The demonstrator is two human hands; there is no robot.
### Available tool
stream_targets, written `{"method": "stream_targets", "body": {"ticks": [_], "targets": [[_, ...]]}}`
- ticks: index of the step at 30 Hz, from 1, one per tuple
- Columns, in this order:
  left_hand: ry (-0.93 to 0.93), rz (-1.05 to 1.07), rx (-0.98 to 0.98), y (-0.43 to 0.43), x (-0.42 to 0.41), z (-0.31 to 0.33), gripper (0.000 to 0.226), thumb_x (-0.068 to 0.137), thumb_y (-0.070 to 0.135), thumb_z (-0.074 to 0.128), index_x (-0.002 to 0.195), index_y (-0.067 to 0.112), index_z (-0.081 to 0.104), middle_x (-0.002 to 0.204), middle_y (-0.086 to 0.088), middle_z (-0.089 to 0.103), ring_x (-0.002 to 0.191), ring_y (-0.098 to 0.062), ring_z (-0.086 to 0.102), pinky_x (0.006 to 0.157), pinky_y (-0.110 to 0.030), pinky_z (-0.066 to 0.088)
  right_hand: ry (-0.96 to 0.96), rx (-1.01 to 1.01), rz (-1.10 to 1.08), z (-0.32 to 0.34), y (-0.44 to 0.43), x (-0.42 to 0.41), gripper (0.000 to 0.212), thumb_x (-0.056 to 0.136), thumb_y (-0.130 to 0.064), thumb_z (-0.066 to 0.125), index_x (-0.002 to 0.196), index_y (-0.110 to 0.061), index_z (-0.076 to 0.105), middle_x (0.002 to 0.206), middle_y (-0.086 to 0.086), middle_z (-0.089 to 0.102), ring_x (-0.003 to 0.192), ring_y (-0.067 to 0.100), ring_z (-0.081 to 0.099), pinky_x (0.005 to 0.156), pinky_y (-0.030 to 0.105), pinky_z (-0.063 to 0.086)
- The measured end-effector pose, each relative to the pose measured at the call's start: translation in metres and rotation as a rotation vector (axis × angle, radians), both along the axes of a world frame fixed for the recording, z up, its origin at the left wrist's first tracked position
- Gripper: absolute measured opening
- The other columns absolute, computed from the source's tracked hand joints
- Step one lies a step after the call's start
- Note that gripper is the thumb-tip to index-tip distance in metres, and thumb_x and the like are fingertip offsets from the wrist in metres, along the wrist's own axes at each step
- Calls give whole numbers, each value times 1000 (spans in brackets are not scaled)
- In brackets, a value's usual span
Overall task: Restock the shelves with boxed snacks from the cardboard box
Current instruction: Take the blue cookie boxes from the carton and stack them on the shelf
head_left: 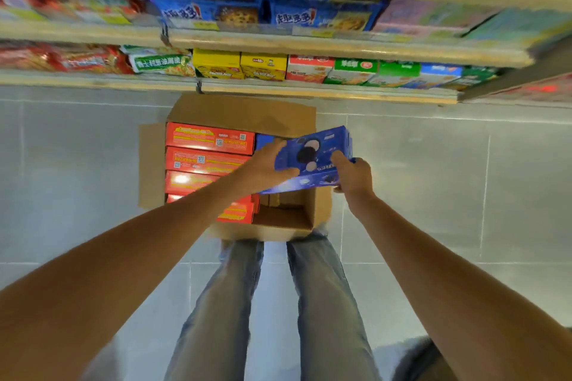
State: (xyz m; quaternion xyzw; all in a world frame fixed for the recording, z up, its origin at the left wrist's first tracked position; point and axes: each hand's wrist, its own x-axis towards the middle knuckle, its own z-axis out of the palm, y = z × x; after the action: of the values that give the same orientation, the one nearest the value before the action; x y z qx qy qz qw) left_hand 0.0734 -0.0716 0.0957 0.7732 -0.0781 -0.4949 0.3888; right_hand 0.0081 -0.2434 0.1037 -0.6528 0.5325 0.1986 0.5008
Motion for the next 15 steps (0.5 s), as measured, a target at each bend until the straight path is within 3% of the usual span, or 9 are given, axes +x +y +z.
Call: {"method": "stream_targets", "body": {"ticks": [2,5,7,9,10,12,15], "targets": [[-206,-221,10,1,11,37,92,74,55,68,147,18,24,146,-3,37,133,-22,37,109,-35,32,-19,117,-39,38,-3,17,23,87,-37,57,82,-14,56,89,13,67,68,21,62,51,26,48],[-631,-535,235,5,27,95,104,74,61,65,150,14,11,155,-5,20,138,-27,28,111,-46,25,-29,319,-150,97,0,43,30,87,-36,56,105,-11,56,85,8,64,68,18,60,50,25,45],[-815,-634,327,8,43,136,98,77,61,61,149,14,13,152,-6,26,133,-28,36,102,-47,36,-23,425,-172,133,2,62,26,87,-35,53,102,-13,55,77,5,65,68,17,59,48,23,48],[-959,-657,309,14,60,182,87,80,64,56,143,13,27,139,-7,44,120,-27,49,88,-42,46,-23,476,-167,178,4,75,23,87,-35,50,86,-13,56,60,3,65,65,16,57,52,24,47],[-1008,-642,269,16,69,203,81,79,65,55,137,13,35,128,-6,53,111,-26,55,80,-38,46,-39,495,-157,202,5,79,27,87,-37,49,82,-12,57,56,4,64,64,17,57,56,26,47],[-1059,-591,223,23,89,253,65,79,56,59,126,14,46,112,-5,61,101,-27,59,69,-31,39,-109,529,-154,242,2,86,49,88,-53,45,86,-7,61,73,12,68,67,21,61,65,31,48],[-886,-461,205,34,116,324,64,81,46,63,133,15,44,121,-7,59,107,-28,57,74,-29,37,-155,474,1,304,3,89,82,84,-72,36,105,3,58,95,19,64,81,28,62,70,36,49]]}}
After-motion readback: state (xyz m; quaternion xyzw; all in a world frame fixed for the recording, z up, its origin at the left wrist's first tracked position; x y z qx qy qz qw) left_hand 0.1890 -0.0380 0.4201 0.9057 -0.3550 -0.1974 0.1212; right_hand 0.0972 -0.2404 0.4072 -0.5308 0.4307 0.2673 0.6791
